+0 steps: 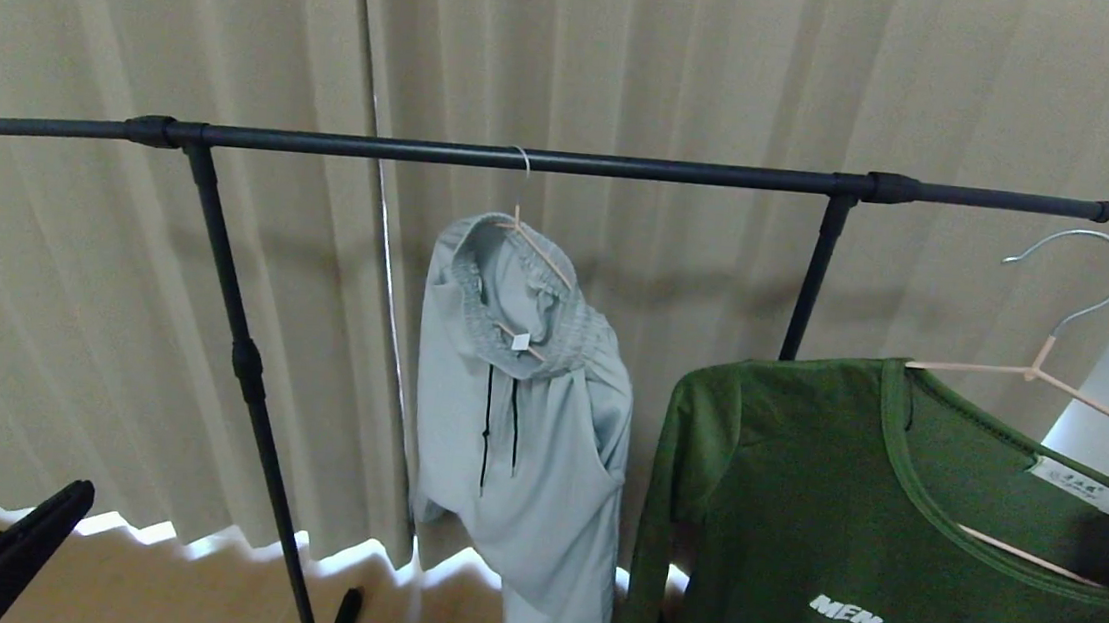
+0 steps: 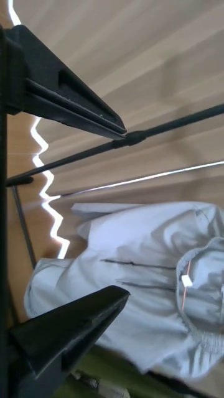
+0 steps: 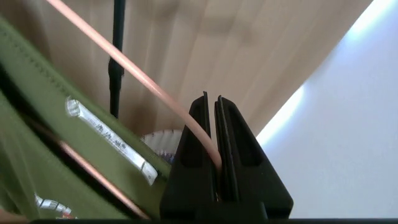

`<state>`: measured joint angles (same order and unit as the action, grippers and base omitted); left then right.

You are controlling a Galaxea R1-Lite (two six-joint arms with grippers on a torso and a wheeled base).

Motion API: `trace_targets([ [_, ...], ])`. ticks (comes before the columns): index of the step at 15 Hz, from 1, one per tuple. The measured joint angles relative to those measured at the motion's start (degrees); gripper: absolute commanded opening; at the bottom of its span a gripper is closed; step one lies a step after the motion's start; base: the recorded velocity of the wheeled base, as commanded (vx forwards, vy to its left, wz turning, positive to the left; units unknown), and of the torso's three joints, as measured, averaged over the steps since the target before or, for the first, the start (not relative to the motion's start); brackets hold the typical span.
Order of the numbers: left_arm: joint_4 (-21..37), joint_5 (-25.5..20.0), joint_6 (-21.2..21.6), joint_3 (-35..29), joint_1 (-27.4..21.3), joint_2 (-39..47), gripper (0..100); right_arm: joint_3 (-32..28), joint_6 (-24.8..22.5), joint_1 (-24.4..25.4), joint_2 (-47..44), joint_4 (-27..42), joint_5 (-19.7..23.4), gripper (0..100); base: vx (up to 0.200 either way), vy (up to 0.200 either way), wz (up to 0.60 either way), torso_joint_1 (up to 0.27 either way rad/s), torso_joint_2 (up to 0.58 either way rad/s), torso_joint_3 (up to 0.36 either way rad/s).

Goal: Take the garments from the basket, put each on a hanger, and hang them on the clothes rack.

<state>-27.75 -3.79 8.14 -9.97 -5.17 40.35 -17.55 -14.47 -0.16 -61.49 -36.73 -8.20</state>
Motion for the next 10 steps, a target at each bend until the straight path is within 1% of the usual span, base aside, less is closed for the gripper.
trace_targets([
  [5,0.1,-0.1,0.1,1.4,-0.1,0.0,100,0.3,-0.1,0.2,0.7,0.1,0.0,0,0.2,0.0,0.0,0.008,0.0,0.0],
  [8,0.1,0.1,0.4,1.7,-0.2,-0.2,100,0.4,-0.1,0.2,1.0,0.1,-0.2,0,0.0,0.0,0.0,0.0,0.0,0.0],
  [10,0.2,0.1,2.6,3.4,-0.1,-1.5,100,0.6,-0.1,0.2,2.3,0.5,-0.4,0,0.0,0.0,0.0,0.0,0.0,0.0],
])
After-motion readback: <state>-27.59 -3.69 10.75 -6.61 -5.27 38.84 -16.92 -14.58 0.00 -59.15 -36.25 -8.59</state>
